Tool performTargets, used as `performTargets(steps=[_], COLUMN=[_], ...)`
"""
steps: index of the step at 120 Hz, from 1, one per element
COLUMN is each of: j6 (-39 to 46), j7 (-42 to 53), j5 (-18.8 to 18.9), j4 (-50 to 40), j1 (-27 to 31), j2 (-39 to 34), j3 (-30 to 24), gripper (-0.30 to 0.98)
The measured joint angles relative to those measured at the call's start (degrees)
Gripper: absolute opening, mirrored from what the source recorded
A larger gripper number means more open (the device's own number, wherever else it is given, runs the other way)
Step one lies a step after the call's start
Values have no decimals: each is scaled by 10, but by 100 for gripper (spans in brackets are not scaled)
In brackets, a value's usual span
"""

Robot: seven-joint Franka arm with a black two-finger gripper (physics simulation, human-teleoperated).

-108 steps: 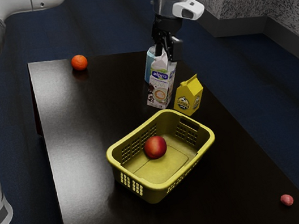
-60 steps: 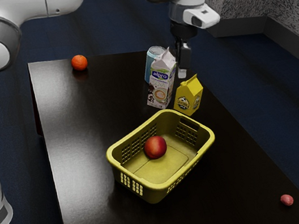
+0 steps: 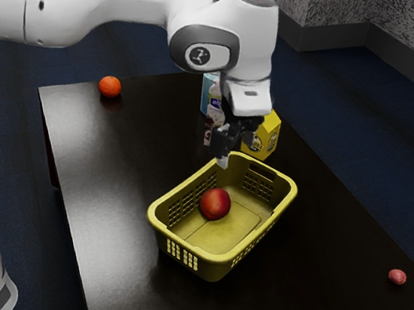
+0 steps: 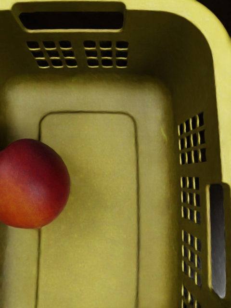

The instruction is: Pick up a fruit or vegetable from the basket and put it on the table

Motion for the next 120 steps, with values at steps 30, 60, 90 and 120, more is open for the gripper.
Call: performTargets(steps=[30,60,90,120], j6=[66,107,125,128], j7=[91,152,191,195], j5=[0,-1,-14,-58], j4=[-66,-122,-160,-163], j1=[10,11,9,8], j2=[4,-15,-44,-41], j3=[8,11,7,-3], gripper=[69,69,69,69])
